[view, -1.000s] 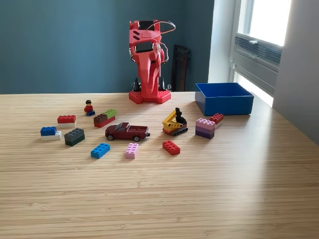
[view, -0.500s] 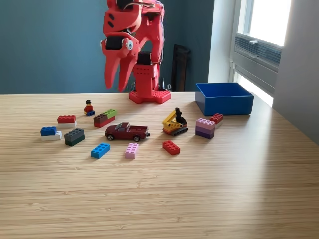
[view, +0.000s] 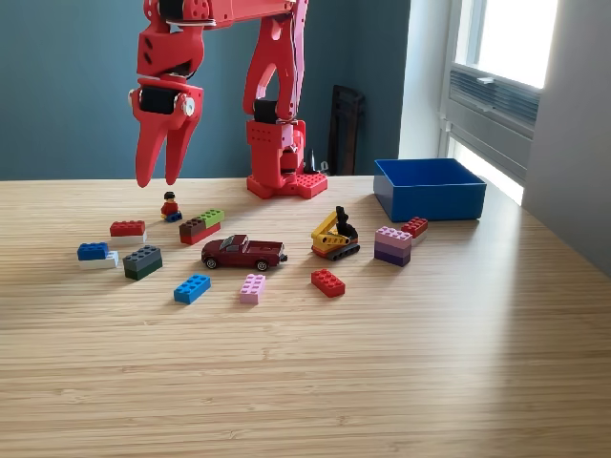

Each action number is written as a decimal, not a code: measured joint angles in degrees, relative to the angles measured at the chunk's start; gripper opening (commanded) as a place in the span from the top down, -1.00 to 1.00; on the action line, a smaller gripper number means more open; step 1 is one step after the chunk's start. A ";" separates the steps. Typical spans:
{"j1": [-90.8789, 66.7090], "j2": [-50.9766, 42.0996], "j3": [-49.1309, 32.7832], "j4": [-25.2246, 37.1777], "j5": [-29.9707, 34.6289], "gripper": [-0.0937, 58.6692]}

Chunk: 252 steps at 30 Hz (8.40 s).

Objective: Grasp a lego block and put it in the bin.

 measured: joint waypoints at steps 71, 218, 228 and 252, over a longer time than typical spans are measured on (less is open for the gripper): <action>5.98 -43.86 -36.91 -0.44 -25.22 0.09; -39.99 -26.54 -29.71 27.95 -4.04 0.67; -39.38 -26.54 -29.97 27.95 15.03 0.65; -12.48 -26.54 -30.15 29.97 36.21 -0.60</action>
